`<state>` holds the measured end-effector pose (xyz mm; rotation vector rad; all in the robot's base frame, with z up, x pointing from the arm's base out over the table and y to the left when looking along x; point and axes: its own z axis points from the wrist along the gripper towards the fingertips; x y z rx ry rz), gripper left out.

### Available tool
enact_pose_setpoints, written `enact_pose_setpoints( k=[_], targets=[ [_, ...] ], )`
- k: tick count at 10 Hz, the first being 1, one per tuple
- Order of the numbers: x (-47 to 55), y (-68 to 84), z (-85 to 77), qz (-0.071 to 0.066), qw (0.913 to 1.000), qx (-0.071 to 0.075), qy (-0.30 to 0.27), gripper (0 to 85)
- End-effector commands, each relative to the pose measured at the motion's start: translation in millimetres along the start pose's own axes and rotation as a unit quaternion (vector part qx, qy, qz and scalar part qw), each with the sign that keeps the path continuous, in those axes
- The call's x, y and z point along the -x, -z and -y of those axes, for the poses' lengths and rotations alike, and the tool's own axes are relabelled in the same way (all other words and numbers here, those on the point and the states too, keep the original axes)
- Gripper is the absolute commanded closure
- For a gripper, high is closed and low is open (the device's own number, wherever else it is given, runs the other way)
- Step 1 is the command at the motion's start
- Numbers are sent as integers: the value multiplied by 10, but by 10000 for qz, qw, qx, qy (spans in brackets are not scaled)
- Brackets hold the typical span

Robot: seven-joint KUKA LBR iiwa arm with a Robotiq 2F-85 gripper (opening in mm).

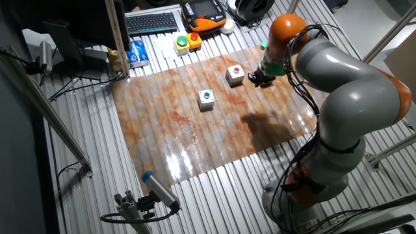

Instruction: Press three buttons from left to right in sequence

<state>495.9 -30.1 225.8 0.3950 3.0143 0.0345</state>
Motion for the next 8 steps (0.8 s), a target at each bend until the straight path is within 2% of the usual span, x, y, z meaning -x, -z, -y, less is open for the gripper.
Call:
enact_pose_setpoints(
  k=[1,2,5,8],
  targets=[
    [-37,-21,88,33,10000,7,73,850],
    [-79,-45,194,78,9999,23,151,850],
    [-160,-56,520,88,9993,92,365,850],
    [-228,-106,729,90,9990,128,411,850]
  ],
)
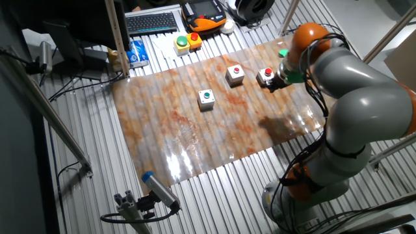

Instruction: Press three buttons from left to right in sequence

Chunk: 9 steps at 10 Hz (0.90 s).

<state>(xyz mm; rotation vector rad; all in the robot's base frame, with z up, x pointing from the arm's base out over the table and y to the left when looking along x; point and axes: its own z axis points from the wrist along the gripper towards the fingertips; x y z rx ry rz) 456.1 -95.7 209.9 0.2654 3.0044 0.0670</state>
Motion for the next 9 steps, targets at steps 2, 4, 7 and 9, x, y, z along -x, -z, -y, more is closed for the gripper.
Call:
enact_pose_setpoints(
  k=[2,4,7,9],
  targets=[
    [-1,-30,125,3,10000,65,26,850],
    [-7,-55,144,-1,10000,-14,-58,850],
    [-1,-78,145,-3,10000,-47,-81,850],
    [11,-105,140,-25,9998,-74,-189,850]
  ],
)
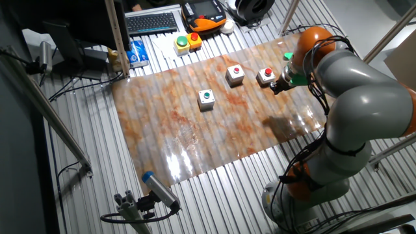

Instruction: Press three buttons from left to right in sequence

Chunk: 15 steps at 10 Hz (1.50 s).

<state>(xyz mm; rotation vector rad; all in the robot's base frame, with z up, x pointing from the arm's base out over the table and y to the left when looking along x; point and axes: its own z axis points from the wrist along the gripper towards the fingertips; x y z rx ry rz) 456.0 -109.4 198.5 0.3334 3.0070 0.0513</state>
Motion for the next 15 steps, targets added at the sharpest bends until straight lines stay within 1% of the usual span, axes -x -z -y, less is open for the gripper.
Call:
enact_pose_setpoints(
  k=[1,2,3,4,5,7,8,9,10,12,13,14,15],
  targets=[
    [-1,-3,1,-11,10000,1,-62,850],
    [14,-11,-11,9,9999,-97,-107,850],
    [36,-5,-30,25,9996,-231,-144,850],
    [29,-10,-24,-7,9996,-228,-191,850],
    [25,-13,-21,-61,9997,-158,-193,850],
    [31,-19,-24,-33,9997,-151,-192,850],
    [31,-19,-24,-40,9998,-38,-216,850],
    [31,-19,-24,-49,9998,1,-209,850],
    [31,-19,-24,-23,9999,-33,-161,850],
    [31,-19,-24,-86,9996,-13,-287,850],
    [31,-19,-24,-47,9993,-152,-353,850],
    [31,-19,-24,-41,9993,-173,-330,850],
    [31,-19,-24,-53,9994,-126,-330,850]
  ],
)
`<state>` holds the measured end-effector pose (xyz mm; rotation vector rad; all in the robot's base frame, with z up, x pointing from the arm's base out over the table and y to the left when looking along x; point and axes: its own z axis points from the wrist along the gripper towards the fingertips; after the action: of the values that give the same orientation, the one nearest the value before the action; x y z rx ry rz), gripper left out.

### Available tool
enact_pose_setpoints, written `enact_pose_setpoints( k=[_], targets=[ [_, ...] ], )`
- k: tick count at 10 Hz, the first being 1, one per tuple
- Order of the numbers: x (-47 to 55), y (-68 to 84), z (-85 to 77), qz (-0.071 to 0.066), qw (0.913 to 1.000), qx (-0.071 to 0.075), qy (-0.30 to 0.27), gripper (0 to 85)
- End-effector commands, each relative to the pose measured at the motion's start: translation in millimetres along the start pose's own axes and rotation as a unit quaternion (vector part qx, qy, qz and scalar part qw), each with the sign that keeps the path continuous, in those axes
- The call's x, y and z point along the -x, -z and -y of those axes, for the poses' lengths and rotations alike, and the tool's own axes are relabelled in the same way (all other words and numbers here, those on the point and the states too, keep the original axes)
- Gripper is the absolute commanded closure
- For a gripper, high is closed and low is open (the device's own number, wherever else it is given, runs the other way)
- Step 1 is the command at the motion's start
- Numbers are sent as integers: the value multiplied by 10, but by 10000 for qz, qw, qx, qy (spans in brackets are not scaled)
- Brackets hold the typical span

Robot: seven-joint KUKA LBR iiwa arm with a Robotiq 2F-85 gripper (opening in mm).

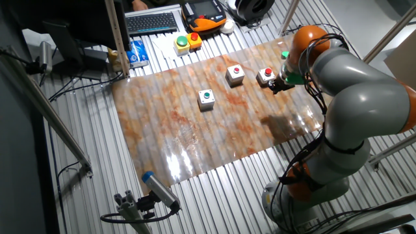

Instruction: Press three buttons from left to right in sequence

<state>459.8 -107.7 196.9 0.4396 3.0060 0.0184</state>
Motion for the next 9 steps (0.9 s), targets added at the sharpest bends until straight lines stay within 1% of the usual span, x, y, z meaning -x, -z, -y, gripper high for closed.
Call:
enact_pose_setpoints(
  k=[1,2,3,4,5,6,7,8,9],
  targets=[
    [0,1,0,54,10000,-27,-17,850],
    [0,1,0,116,9999,-46,-54,850],
    [0,1,0,64,9999,-40,-147,850],
    [0,1,0,-102,9998,100,-153,850],
    [0,1,0,-90,9998,83,-167,850],
    [0,1,0,-75,9998,3,-197,850],
    [0,1,0,-144,9997,68,-177,850],
    [0,1,0,-195,9996,206,-97,850],
    [0,1,0,-196,9995,205,-112,850]
  ],
)
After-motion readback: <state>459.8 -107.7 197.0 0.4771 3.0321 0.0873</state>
